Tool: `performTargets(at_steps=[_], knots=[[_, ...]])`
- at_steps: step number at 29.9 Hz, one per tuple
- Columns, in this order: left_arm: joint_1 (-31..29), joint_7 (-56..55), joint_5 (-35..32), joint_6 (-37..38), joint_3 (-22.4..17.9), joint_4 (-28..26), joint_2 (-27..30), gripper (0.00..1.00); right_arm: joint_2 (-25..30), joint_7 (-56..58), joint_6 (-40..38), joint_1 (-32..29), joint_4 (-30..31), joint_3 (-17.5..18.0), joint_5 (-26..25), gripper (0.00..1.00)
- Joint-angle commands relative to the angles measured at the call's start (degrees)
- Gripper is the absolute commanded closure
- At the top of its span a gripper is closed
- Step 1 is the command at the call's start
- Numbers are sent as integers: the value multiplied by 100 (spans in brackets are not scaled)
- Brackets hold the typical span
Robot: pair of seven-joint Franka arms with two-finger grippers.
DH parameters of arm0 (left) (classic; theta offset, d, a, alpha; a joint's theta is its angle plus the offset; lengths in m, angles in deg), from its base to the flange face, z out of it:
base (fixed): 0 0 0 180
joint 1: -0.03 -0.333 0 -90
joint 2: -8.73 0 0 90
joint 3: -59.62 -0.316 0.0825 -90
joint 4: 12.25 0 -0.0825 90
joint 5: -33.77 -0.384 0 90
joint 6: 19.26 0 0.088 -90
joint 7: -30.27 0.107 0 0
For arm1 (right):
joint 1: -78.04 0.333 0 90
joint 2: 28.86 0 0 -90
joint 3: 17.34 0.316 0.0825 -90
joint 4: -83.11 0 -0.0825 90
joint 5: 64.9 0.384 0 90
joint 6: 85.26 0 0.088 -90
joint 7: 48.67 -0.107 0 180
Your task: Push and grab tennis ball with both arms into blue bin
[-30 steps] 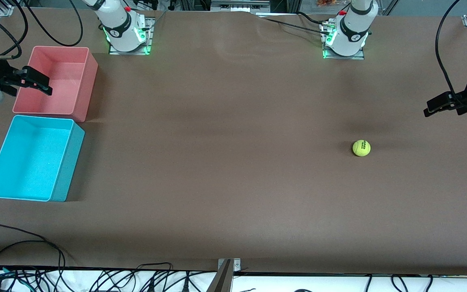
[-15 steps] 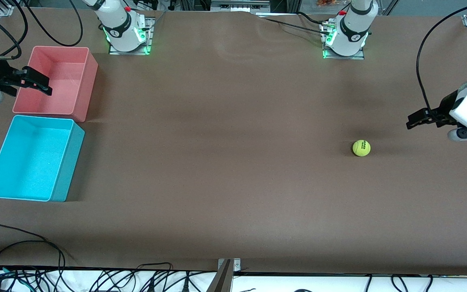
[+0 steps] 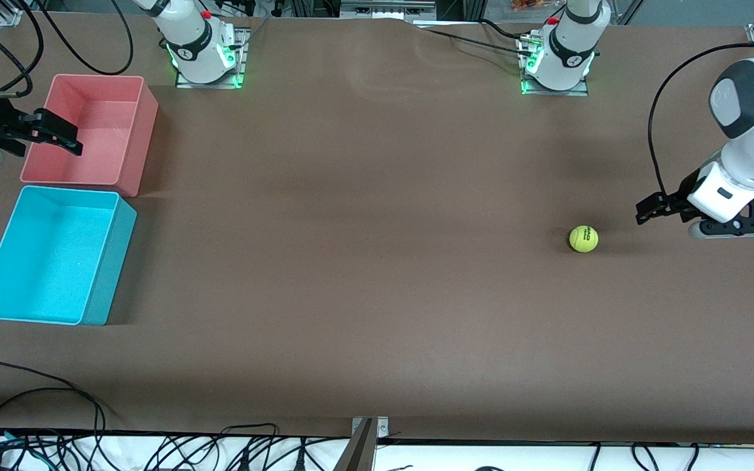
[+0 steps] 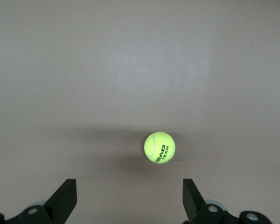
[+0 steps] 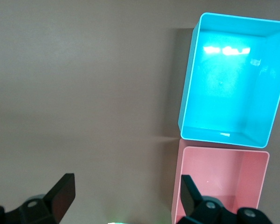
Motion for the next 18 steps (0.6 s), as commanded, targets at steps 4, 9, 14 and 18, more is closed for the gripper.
performTargets(at_steps=[4, 9, 14, 18], knots=[[-88, 140, -138, -550, 51, -250, -241, 0, -41, 112, -103, -60, -248, -140, -35, 0], [-114, 148, -138, -927, 43, -391, -434, 0, -41, 129, -86, -25, -248, -123, -123, 0], [-158, 148, -138, -1428, 42, -628, -610, 0, -23, 94, -68, 212, -257, -79, -448, 0], [-176, 358, -138, -1570, 34, -655, -768, 0, -32, 77, -60, 266, -257, -114, -457, 0]])
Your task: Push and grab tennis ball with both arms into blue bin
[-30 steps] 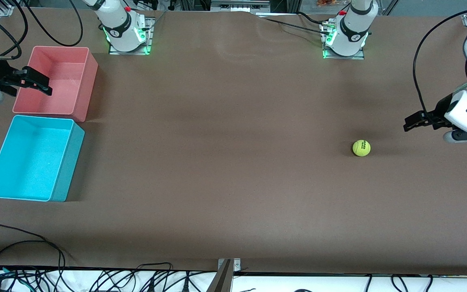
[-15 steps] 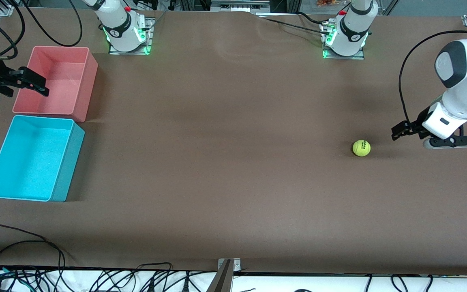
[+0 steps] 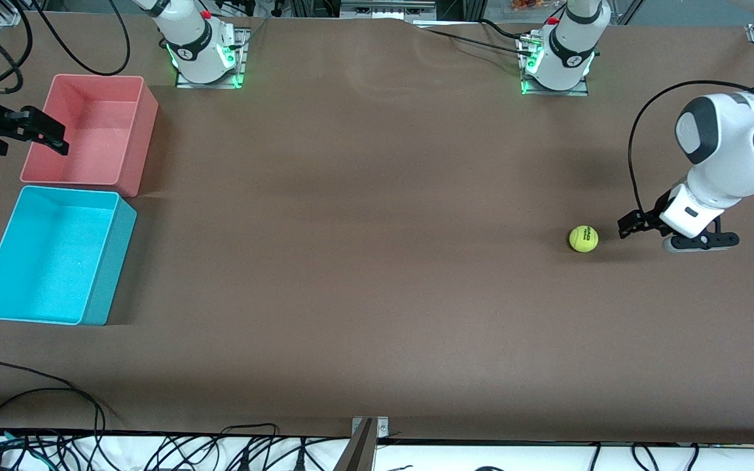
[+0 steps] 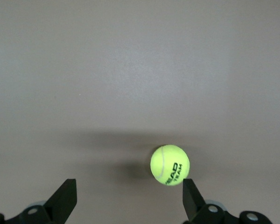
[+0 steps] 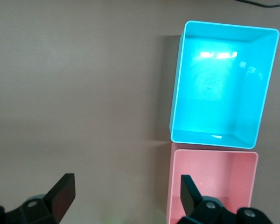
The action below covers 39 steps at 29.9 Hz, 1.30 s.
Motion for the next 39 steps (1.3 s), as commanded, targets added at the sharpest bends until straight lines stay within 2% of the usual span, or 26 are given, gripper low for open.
performTargets(at_steps=[1, 24, 39], knots=[[-130, 451, -124, -259, 38, -73, -198, 0, -33, 34, -70, 107, -126, -23, -128, 0], [-280, 716, -133, -751, 11, -73, -1130, 0, -16, 51, -176, 115, -126, -14, -119, 0], [-280, 716, -133, -866, 11, -73, -1376, 0, -16, 51, -176, 115, -126, -5, -110, 0]])
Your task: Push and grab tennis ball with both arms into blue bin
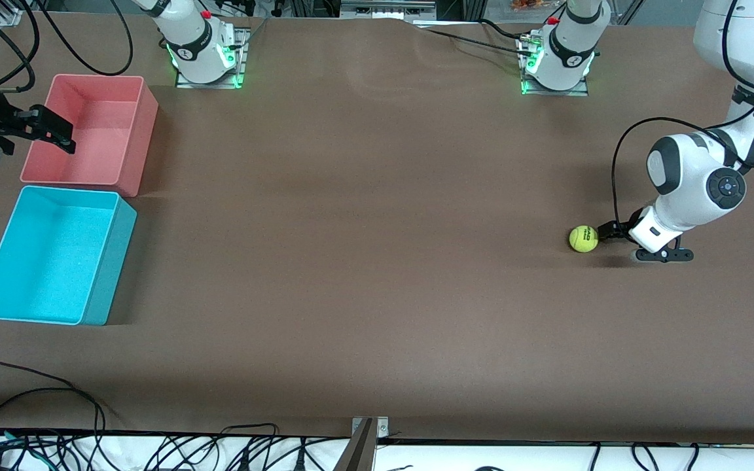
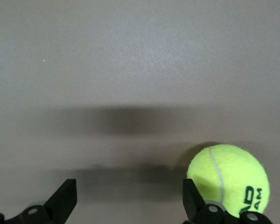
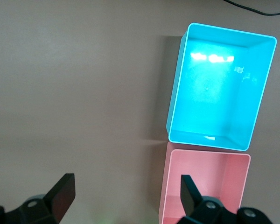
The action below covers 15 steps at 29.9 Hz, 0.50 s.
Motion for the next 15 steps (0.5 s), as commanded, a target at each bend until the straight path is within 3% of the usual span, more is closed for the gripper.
performTargets(at_steps=[1, 15], knots=[[-50, 88, -132, -135, 21, 13, -73, 0, -16, 52, -129, 23, -125, 6, -85, 0], [-7, 0, -123, -258, 21, 13, -205, 0, -16, 61, -129, 23, -125, -3, -76, 0]])
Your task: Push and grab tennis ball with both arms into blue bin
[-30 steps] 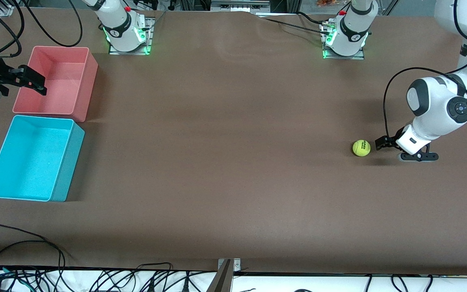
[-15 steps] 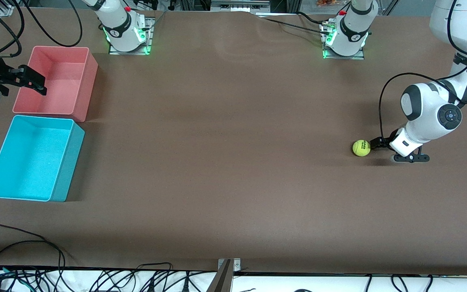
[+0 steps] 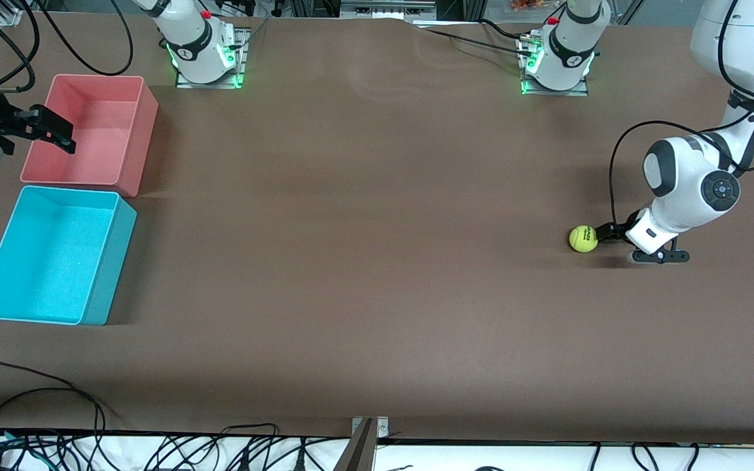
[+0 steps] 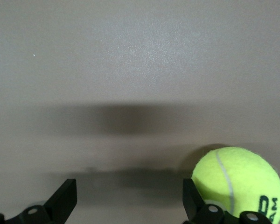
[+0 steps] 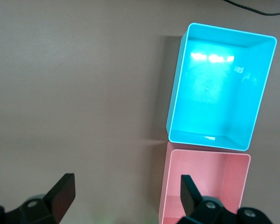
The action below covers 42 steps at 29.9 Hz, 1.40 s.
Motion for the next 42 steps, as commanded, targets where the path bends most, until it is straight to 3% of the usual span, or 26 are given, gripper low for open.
performTargets(at_steps=[1, 9, 17, 31, 42], knots=[[11, -12, -115, -105, 20, 13, -58, 0, -25, 60, -126, 15, -125, -12, -76, 0], [81, -91, -45, -105, 29, 22, -58, 0, -25, 43, -126, 15, -125, -12, -76, 0], [441, -1294, -53, -44, 108, 22, -31, 0, -25, 52, -126, 15, -125, -12, -76, 0], [1048, -3035, -115, -44, 705, 188, -22, 0, -25, 52, -126, 15, -125, -4, -76, 0], [802, -2553, -132, -44, 688, 197, -14, 0, -25, 52, -126, 15, -125, -4, -67, 0]])
